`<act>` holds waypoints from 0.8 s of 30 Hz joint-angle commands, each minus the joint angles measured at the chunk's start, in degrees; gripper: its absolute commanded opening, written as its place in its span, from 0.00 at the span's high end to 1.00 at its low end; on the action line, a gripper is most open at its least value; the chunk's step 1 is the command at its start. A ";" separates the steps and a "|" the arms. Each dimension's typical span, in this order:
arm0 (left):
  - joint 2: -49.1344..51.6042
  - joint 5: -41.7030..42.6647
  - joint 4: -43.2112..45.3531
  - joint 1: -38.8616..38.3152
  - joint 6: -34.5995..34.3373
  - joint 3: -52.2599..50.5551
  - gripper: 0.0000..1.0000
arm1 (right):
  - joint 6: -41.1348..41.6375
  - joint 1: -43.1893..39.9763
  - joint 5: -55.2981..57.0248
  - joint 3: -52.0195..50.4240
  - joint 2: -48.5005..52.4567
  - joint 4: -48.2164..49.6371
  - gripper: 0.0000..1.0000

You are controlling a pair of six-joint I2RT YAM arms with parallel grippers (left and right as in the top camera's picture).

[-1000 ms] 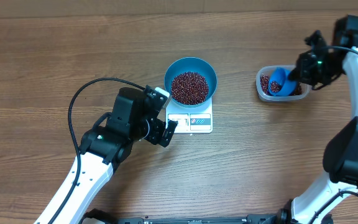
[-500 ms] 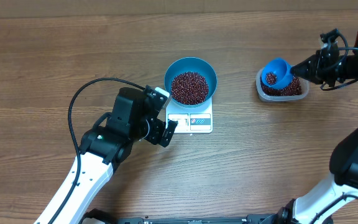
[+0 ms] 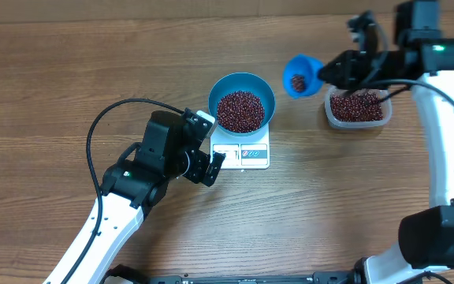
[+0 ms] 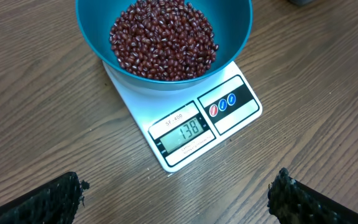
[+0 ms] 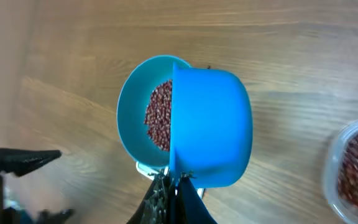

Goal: Scoop item into bowl and weigh 150g on scale
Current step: 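Lift a small scoopful and carry it over the teal bowl, then tilt the scoop with the right gripper to pour beans into the bowl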

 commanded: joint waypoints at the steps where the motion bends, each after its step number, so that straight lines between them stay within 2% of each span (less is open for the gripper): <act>1: 0.33 -0.35 0.04 0.20 -0.70 -0.07 0.00 | 3.78 7.91 11.78 1.27 -1.22 2.60 0.96; 4: 0.33 -0.35 0.04 0.20 -0.70 -0.07 0.01 | 4.87 14.12 21.35 1.27 -1.22 4.13 0.96; 14: 0.33 -0.35 0.04 0.20 -0.70 -0.07 0.01 | 5.09 26.86 44.15 1.27 -1.22 6.38 0.96; 24: 0.33 -0.35 0.04 0.20 -0.70 -0.07 0.01 | 5.03 31.36 50.84 1.27 -1.22 7.50 0.96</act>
